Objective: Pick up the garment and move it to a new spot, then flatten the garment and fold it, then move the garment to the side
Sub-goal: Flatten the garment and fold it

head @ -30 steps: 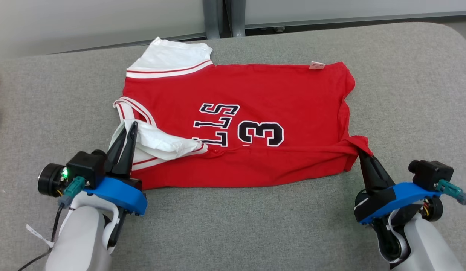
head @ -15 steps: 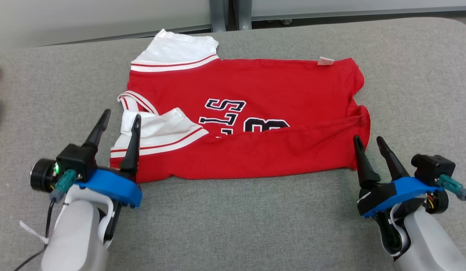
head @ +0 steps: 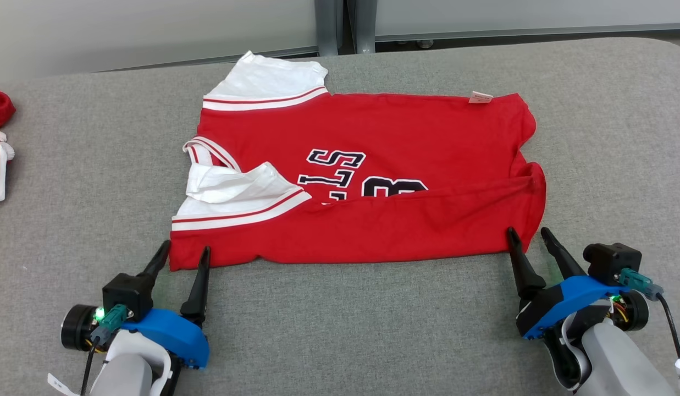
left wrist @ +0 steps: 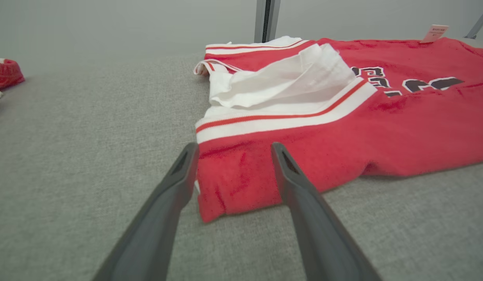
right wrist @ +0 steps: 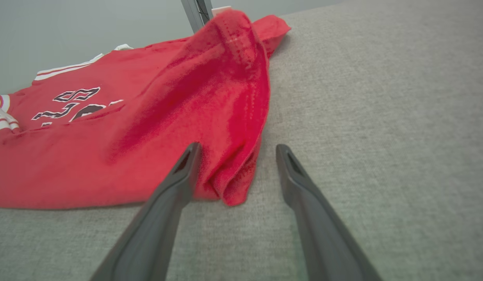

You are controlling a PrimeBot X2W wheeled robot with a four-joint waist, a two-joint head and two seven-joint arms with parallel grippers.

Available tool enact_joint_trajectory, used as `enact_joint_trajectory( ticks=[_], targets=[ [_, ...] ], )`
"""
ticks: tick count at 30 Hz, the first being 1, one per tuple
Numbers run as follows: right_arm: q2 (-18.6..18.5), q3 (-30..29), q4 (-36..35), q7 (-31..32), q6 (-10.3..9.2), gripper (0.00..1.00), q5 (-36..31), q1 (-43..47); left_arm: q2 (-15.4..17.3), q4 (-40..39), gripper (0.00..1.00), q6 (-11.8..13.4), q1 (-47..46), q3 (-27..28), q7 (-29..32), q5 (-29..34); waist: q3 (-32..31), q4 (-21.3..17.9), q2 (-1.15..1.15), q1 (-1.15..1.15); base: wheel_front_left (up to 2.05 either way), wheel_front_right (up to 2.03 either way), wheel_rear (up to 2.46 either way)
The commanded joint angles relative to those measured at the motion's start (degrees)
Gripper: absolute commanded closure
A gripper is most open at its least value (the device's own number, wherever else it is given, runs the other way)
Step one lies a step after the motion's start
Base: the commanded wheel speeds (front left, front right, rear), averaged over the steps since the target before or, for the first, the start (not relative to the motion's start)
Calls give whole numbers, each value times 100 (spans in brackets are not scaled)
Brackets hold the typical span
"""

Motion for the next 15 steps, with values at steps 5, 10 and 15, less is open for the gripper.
enact_joint_trajectory(
  ticks=[5,10,15],
  targets=[
    [36,113,288,-48,-2,0,-116,-223,45,416,0,-24,-68,-118,4,-196,45,0,0,0,0,0,0],
    [63,189,606,-76,-2,75,-91,-367,22,752,0,-24,-163,-142,9,-297,49,0,0,0,0,0,0],
    [86,231,776,-174,-3,100,-65,-398,-22,927,96,-24,-199,-245,15,-392,-34,16,0,0,0,0,0]
  ],
)
